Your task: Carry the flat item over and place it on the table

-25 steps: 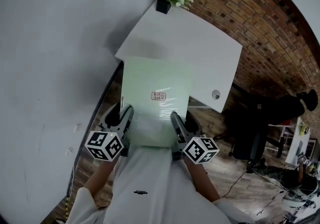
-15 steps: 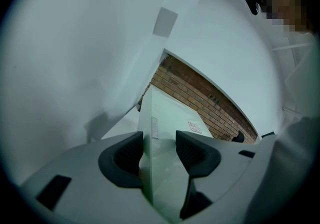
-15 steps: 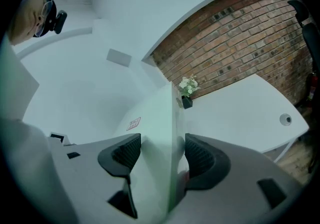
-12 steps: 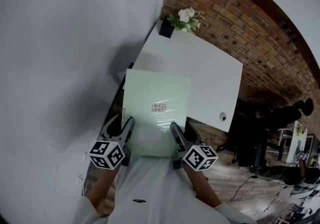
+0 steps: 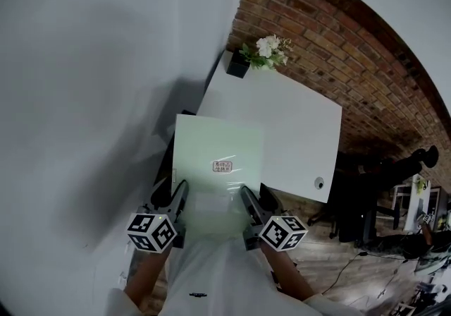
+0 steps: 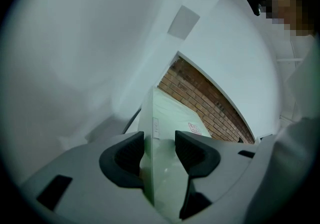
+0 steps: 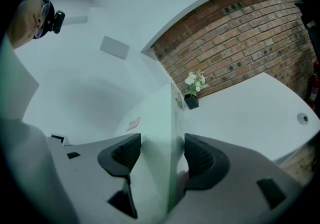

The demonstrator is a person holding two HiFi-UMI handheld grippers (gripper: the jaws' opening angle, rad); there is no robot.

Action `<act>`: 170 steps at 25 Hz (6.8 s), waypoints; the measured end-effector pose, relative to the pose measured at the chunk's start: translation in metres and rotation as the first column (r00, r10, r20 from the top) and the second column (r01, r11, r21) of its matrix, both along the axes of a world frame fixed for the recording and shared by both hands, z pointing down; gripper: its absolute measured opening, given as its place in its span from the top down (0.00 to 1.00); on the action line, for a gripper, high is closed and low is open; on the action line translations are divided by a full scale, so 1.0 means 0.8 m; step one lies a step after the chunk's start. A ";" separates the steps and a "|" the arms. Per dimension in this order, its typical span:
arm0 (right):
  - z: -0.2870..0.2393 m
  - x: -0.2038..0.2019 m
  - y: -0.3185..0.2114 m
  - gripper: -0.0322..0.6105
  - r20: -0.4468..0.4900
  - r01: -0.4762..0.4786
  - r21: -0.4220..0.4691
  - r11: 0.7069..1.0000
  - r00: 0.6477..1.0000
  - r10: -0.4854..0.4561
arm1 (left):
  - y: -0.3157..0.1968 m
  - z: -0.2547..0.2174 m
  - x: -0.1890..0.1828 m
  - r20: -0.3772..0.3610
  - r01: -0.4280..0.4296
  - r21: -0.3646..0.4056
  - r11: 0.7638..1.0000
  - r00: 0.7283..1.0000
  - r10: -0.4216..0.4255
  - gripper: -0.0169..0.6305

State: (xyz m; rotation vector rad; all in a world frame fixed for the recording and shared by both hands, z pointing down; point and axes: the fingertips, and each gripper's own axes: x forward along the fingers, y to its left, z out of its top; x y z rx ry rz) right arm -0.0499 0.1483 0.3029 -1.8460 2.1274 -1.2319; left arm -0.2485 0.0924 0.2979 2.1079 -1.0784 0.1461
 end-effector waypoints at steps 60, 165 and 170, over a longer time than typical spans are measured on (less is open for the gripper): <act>0.228 0.147 -0.401 0.51 -0.006 0.345 -0.122 0.931 0.937 -0.349 | -0.311 0.230 0.138 0.076 0.356 -0.099 0.929 0.934 -0.350 0.66; 0.077 0.171 -0.329 0.87 -0.171 0.407 0.000 0.914 0.900 -0.401 | -0.236 0.064 0.232 0.057 0.203 0.053 0.978 0.977 -0.206 0.91; 0.040 0.159 -0.305 0.87 -0.161 0.409 0.045 0.911 0.903 -0.397 | -0.220 0.036 0.248 0.044 0.160 0.064 0.985 0.986 -0.163 0.91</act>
